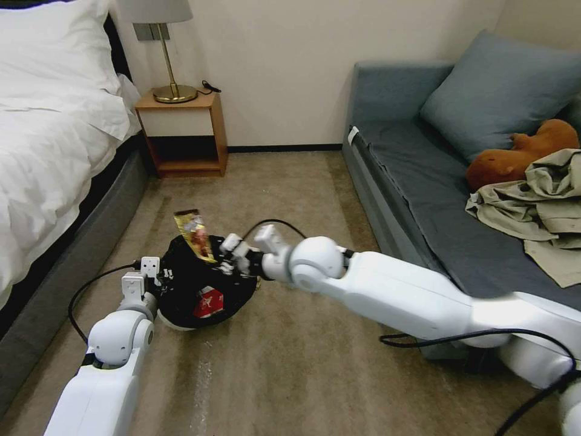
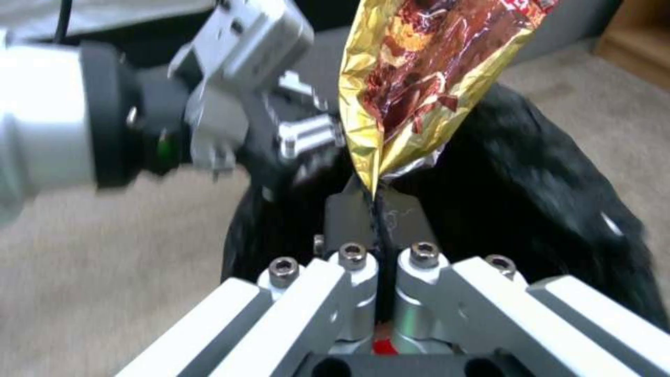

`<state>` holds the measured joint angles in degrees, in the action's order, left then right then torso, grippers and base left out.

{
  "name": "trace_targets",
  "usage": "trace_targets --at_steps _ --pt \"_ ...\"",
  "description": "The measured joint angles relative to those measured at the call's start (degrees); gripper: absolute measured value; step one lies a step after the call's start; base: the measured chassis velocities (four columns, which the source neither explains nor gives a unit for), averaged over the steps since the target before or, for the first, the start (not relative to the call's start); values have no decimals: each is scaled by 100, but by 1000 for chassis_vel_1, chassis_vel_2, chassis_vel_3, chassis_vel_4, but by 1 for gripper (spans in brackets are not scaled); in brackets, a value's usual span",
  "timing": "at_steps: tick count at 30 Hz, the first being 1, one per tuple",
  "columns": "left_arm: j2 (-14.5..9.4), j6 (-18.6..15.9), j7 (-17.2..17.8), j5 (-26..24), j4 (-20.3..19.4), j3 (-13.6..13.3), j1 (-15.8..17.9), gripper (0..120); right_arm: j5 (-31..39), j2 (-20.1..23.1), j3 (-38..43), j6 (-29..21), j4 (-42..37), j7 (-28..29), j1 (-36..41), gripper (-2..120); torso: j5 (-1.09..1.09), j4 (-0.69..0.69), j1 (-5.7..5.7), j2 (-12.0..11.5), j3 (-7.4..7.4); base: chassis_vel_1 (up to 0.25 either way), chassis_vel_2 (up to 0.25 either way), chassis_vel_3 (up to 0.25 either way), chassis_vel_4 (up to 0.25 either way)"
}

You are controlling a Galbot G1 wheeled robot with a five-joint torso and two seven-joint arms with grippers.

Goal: Pick up the trash bin, then pick up the garbage on the floor and place it into the trash bin.

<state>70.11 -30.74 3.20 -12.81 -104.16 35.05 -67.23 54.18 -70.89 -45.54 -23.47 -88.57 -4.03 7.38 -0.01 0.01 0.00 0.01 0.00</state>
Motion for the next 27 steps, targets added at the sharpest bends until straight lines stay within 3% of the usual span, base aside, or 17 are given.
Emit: trace_targets --at_steps 5,12,18,20,23,25,27 --pt "27 -9 1 -6 -39 -22 -11 4 -86 -280 -31 282 510 7 141 0 0 -1 0 0 0 0 0 0 0" --pt "41 -13 1 -27 -43 -25 -15 4 -350 -327 -45 424 829 78 304 1 1 -1 0 0 0 0 0 0 0" --pt "49 -13 0 -39 -15 -24 0 4 -540 -252 -50 412 831 78 414 20 1 -2 0 0 0 0 0 0 0" --pt "39 -13 0 -45 6 -24 20 4 -575 -217 -50 415 780 90 457 33 2 -2 0 0 0 0 0 0 0" --pt "36 -13 0 -48 16 -23 23 4 -576 -213 -49 415 768 93 461 37 2 -2 0 0 0 0 0 0 0" --pt "24 -10 -2 -58 61 2 29 4 -578 -210 -32 406 738 148 461 52 2 -1 0 0 0 0 0 0 0" --pt "18 -7 -2 -63 72 7 32 4 -578 -209 -23 400 729 173 462 55 2 -1 0 0 0 0 0 0 0"
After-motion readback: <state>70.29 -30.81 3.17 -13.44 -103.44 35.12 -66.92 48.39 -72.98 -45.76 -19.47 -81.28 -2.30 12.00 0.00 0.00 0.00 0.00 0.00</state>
